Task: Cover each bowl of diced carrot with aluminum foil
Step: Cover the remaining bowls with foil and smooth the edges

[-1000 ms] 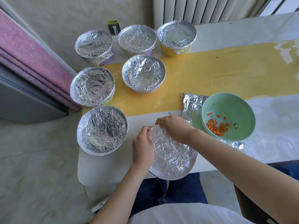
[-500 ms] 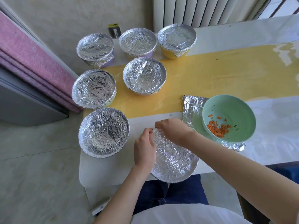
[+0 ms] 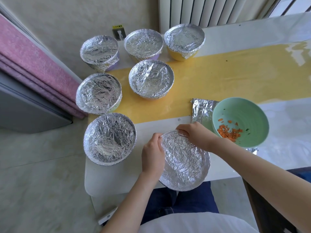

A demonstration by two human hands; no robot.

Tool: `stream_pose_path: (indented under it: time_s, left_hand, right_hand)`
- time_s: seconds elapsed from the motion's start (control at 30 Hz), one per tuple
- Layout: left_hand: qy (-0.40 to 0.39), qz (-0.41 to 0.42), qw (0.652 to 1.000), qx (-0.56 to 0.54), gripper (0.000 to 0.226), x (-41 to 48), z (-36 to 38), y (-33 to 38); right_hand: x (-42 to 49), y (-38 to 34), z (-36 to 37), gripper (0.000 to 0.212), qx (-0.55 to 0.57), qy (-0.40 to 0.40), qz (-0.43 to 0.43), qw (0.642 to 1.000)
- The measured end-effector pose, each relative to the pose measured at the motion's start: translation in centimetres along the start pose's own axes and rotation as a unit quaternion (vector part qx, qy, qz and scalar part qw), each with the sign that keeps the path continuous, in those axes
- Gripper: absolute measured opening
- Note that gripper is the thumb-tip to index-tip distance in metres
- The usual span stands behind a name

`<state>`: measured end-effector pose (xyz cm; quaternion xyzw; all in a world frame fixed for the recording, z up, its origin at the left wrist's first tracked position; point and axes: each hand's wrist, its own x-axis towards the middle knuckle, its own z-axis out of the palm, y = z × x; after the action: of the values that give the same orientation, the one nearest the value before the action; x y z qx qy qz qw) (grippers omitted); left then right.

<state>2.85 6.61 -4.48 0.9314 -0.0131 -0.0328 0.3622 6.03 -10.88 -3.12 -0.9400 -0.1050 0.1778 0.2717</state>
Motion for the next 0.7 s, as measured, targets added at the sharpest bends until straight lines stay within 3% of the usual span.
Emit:
stream_pose_path:
  time_s: [0.37,0.57,0.7]
  left_hand:
    - [-0.119,-0.095,0.987,0.05,0.015,-1.2,-1.3,0.3]
    - [-0.088,0.007,0.995,-0.043,0.022,-0.2,-0.6,0.4]
    - [-0.063,0.027,0.996,-0.059,0.018,0.1,0.1,0.7]
  right_hand:
    - [-1.5,0.2,0.1,0.036,0.079,0.038,0.057,0.995]
    - [-1.9,0.3,0.4,0.03,0.063,0.046,0.042,0.996]
    - [-1.7,0.4,0.8,0.027,0.061,0.05,0.024,0.997]
